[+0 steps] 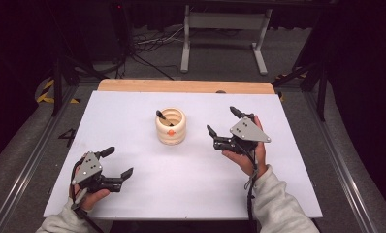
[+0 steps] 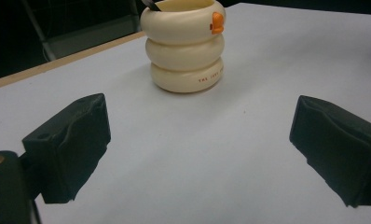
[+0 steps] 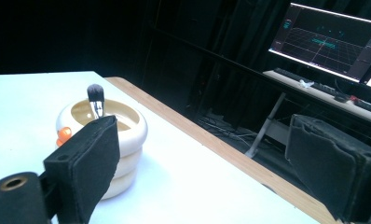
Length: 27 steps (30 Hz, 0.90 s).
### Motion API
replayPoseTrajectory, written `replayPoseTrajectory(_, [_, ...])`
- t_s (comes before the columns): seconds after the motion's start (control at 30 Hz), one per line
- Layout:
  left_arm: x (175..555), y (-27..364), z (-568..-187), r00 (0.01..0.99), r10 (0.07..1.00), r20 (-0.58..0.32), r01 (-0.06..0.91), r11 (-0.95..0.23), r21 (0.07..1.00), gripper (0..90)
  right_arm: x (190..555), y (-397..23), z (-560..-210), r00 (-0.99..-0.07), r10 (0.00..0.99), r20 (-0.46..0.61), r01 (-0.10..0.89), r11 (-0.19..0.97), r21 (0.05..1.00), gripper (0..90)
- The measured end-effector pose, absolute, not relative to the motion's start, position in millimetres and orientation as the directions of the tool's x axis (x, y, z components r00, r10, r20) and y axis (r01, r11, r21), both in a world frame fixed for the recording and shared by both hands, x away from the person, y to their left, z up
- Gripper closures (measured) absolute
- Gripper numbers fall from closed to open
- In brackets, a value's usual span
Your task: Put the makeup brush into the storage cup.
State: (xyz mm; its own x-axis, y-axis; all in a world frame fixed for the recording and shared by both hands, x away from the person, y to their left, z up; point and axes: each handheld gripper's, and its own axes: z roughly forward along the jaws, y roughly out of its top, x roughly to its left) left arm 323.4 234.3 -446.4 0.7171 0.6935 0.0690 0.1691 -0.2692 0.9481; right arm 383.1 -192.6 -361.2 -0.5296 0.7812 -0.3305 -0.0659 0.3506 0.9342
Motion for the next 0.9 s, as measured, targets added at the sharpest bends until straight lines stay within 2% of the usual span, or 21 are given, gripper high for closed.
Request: replayPoseTrajectory(0.9, [323, 234, -446, 0.723, 0.687, 0.073, 0.166, -0.275, 0.947, 5.9, 364, -220, -369, -0.525, 0.776, -0.349, -0.065, 0.373, 0.926, 10.4])
